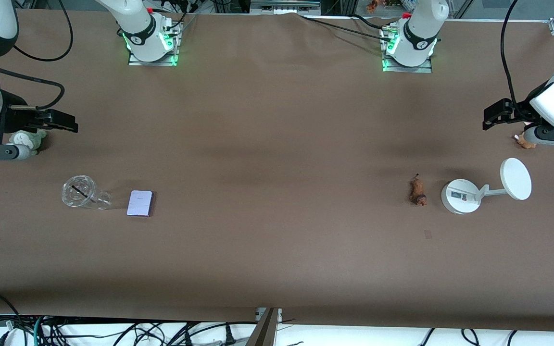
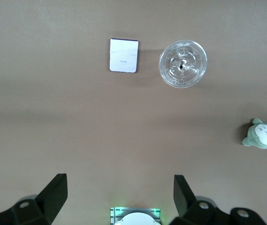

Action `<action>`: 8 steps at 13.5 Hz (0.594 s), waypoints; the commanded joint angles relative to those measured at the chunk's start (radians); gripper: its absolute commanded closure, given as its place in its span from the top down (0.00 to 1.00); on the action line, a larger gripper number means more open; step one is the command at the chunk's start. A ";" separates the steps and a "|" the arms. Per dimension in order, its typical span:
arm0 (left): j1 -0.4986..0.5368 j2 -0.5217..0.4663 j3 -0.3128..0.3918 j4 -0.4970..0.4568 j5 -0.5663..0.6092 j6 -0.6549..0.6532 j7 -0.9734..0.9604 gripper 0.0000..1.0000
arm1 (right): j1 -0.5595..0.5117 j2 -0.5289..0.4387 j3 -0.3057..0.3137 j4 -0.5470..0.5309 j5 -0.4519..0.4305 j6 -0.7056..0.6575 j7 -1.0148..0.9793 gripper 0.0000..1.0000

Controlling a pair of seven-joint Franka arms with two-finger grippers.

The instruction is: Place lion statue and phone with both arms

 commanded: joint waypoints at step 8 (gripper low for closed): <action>0.005 0.011 -0.001 0.030 -0.019 -0.024 0.002 1.00 | -0.139 -0.213 0.119 -0.237 -0.015 0.125 -0.013 1.00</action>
